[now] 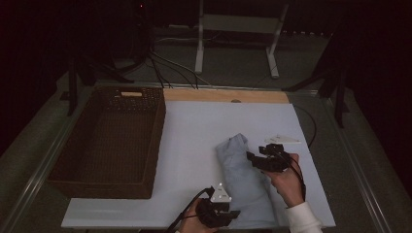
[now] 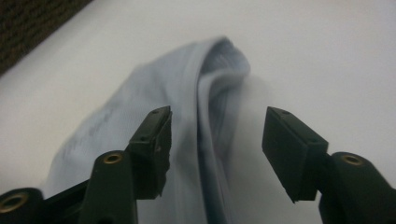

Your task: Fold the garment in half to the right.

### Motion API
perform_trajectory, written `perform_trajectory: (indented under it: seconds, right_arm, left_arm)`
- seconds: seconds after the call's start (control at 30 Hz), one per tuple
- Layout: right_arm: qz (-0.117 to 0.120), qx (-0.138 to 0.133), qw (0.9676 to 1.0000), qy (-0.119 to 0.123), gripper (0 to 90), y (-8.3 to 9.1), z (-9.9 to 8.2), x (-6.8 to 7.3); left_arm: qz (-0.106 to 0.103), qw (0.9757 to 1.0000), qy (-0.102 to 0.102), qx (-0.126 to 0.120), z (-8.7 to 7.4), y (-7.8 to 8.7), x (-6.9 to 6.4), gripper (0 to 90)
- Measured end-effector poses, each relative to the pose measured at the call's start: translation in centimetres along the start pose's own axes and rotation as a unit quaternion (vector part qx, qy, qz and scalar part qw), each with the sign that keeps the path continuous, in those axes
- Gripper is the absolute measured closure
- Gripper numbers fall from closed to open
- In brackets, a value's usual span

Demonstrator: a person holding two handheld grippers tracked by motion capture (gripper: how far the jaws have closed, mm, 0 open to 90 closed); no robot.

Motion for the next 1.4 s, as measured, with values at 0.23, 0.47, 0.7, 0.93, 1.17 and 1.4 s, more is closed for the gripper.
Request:
perform_trajectory:
  seconds: [0.23,0.47,0.7,0.93,1.17,1.4]
  right_arm:
    - [0.003,0.006,1.0,-0.002,47.2,2.5,-3.0,-0.1]
    - [0.037,0.041,0.9985,-0.003,69.4,2.6,-5.7,0.5]
    - [0.007,0.034,0.9994,-0.004,89.3,3.5,-5.6,-0.3]
    - [-0.004,0.033,0.9994,-0.011,78.1,4.3,-6.0,-0.5]
    - [0.01,0.06,0.998,-0.019,57.5,4.9,-8.2,0.4]
    - [0.012,0.098,0.9951,-0.013,58.4,4.6,-10.2,0.9]
  left_arm:
    - [0.004,0.9995,0.015,-0.026,1.1,1.2,1.1,48.8]
    - [0.018,0.9982,0.021,-0.053,2.1,2.0,2.2,42.9]
    - [0.012,0.9973,0.031,-0.065,3.1,2.0,2.9,48.8]
    - [0.01,0.9983,0.02,-0.054,3.4,0.6,2.1,49.6]
    - [0.011,0.9987,0.017,-0.046,3.3,0.2,2.0,49.4]
    - [0.013,0.9984,0.018,-0.052,3.4,0.4,2.1,46.9]
Point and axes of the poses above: each handheld gripper's, and its own axes: y roughly backward along the jaws, z roughly out of its top, x roughly to its left, the point moved 8 cm from there along -y, roughly forward along the jaws, and after that the axes turned 4 degrees about y, right-handed, at the moved point
